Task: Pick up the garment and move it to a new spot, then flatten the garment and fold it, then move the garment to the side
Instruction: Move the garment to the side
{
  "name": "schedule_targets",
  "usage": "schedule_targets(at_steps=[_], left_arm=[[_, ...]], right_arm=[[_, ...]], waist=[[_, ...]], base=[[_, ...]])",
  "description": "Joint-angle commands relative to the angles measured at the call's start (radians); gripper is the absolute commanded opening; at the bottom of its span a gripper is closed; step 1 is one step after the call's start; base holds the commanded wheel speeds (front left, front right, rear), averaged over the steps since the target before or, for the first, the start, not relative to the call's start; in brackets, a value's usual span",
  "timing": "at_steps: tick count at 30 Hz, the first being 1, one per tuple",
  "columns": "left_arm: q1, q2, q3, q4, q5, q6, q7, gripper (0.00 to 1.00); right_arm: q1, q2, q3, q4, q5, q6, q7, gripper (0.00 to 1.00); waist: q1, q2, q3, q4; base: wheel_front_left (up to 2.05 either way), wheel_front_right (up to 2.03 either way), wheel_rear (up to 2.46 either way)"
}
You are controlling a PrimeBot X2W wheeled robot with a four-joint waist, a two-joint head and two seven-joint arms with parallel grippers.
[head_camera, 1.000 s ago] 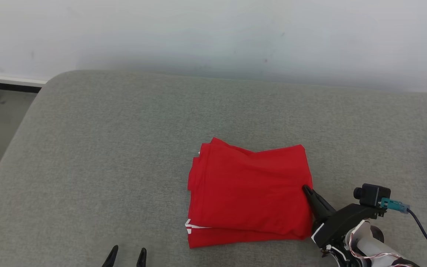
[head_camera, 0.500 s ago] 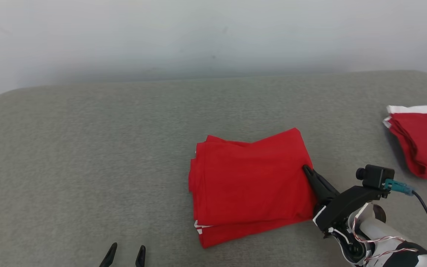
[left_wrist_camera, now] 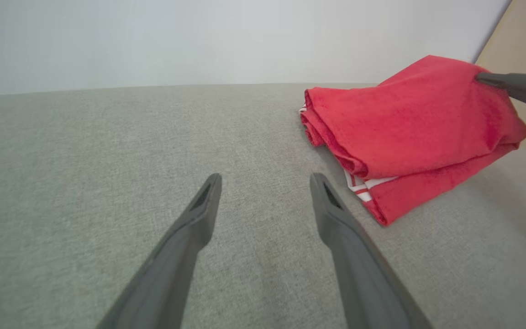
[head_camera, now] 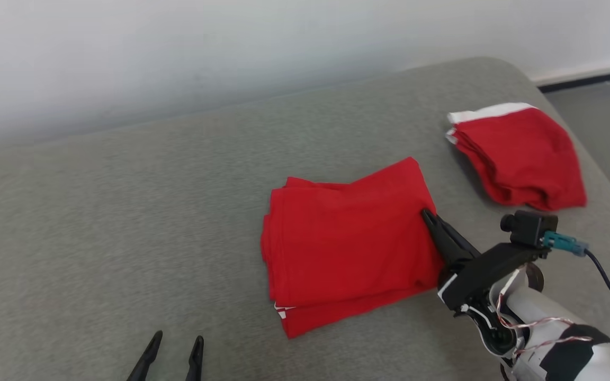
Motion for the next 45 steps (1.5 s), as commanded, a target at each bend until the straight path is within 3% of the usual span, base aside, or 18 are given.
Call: schedule_targets(at_steps=[1, 6, 13, 22, 37, 41, 45], left_arm=[[-0.018, 0.011, 0.002, -0.005, 0.009, -0.007, -0.005, 1.00], [-0.042, 0.029, 0.000, -0.011, 0.015, -0.018, -0.005, 1.00], [-0.098, 0.062, -0.020, -0.020, 0.026, -0.030, -0.005, 1.00], [-0.182, 0.122, -0.052, -0.048, 0.016, -0.044, -0.005, 1.00], [-0.223, 0.163, -0.072, -0.035, -0.005, -0.046, 0.000, 1.00], [-0.234, 0.176, -0.073, -0.033, -0.010, -0.046, 0.001, 1.00], [-0.242, 0.186, -0.085, -0.023, -0.010, -0.047, 0.002, 1.00]], right_arm=[[-0.023, 0.006, -0.001, -0.007, -0.014, 0.000, -0.002, 0.00], [-0.045, 0.008, -0.008, -0.017, -0.039, 0.000, -0.002, 0.00], [-0.119, -0.026, 0.004, -0.015, -0.093, 0.000, -0.002, 0.00], [-0.286, -0.152, -0.006, -0.016, -0.127, 0.000, -0.002, 0.00], [-0.424, -0.370, -0.070, 0.001, -0.122, 0.000, -0.001, 0.00], [-0.435, -0.405, -0.078, 0.041, -0.122, 0.000, 0.005, 0.00], [-0.426, -0.396, -0.082, 0.147, -0.138, 0.000, 0.019, 0.00]], waist=[[0.0000, -0.0001, 0.046, -0.106], [0.0000, -0.0001, 0.084, -0.160], [0.0000, -0.0001, 0.161, -0.170], [0.0000, -0.0001, 0.281, -0.139], [0.0000, -0.0001, 0.351, -0.099], [0.0000, -0.0001, 0.364, -0.086], [0.0000, -0.0001, 0.361, -0.064]], base=[[0.00, 0.00, 0.00], [0.00, 0.00, 0.00], [0.00, 0.00, 0.00], [0.00, 0.00, 0.00], [0.00, 0.00, 0.00], [0.00, 0.00, 0.00], [0.00, 0.00, 0.00]])
